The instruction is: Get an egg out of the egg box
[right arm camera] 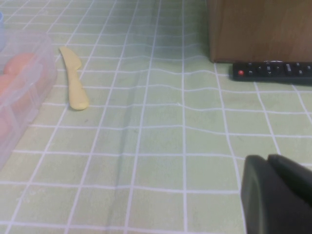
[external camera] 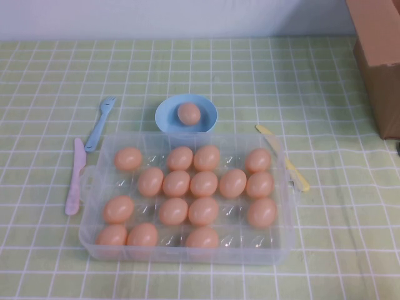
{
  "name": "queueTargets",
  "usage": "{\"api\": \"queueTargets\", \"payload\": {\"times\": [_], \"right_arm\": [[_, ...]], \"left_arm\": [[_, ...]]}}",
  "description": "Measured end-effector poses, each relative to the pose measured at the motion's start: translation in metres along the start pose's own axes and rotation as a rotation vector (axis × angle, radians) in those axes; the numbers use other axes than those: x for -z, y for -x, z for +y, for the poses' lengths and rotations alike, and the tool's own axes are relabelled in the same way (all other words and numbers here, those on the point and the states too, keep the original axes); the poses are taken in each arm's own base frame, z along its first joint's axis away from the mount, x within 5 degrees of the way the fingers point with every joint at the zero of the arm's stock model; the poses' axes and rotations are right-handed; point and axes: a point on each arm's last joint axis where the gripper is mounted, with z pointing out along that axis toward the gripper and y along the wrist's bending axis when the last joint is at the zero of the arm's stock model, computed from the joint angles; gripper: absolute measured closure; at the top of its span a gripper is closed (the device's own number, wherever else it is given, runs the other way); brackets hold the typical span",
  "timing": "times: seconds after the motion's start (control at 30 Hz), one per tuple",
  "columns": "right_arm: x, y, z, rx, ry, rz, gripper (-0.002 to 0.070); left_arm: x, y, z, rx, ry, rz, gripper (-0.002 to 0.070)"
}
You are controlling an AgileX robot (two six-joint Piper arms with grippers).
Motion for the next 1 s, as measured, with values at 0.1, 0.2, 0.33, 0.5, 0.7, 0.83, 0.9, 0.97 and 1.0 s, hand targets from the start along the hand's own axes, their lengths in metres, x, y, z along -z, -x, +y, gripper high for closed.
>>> {"api": "queueTargets", "payload": {"times": [0.1, 0.2, 0.33, 0.5, 0.7, 0.83, 0.9, 0.97, 1.0], "right_arm": [[0.0, 0.0, 0.0, 0.0, 0.0, 0.0, 0.0694], [0.0, 0.0, 0.0, -0.002, 0.001, 0.0, 0.0694], [0.0, 0.0, 0.0, -0.002, 0.001, 0.0, 0.0694], [0.0, 0.0, 0.0, -0.002, 0.001, 0.0, 0.0694], [0.0, 0.0, 0.0, -0.006, 0.002, 0.0, 0.0694], [0.0, 0.002, 0.003, -0.086, 0.029, -0.022, 0.0694], [0.0, 0.005, 0.004, -0.163, 0.053, -0.047, 0.0694], [0.001, 0.009, 0.006, -0.275, 0.08, -0.095, 0.0694], [0.001, 0.013, 0.006, -0.34, 0.093, -0.125, 0.0694]], "left_arm": [[0.0, 0.0, 0.0, 0.0, 0.0, 0.0, 0.068], [0.0, 0.0, 0.0, 0.0, 0.0, 0.0, 0.068], [0.0, 0.0, 0.0, 0.0, 0.0, 0.0, 0.068], [0.0, 0.0, 0.0, 0.0, 0.0, 0.0, 0.068], [0.0, 0.0, 0.0, 0.0, 0.0, 0.0, 0.068], [0.0, 0.0, 0.0, 0.0, 0.0, 0.0, 0.068], [0.0, 0.0, 0.0, 0.0, 0.0, 0.0, 0.068], [0.0, 0.0, 0.0, 0.0, 0.0, 0.0, 0.068], [0.0, 0.0, 0.0, 0.0, 0.0, 0.0, 0.068]]}}
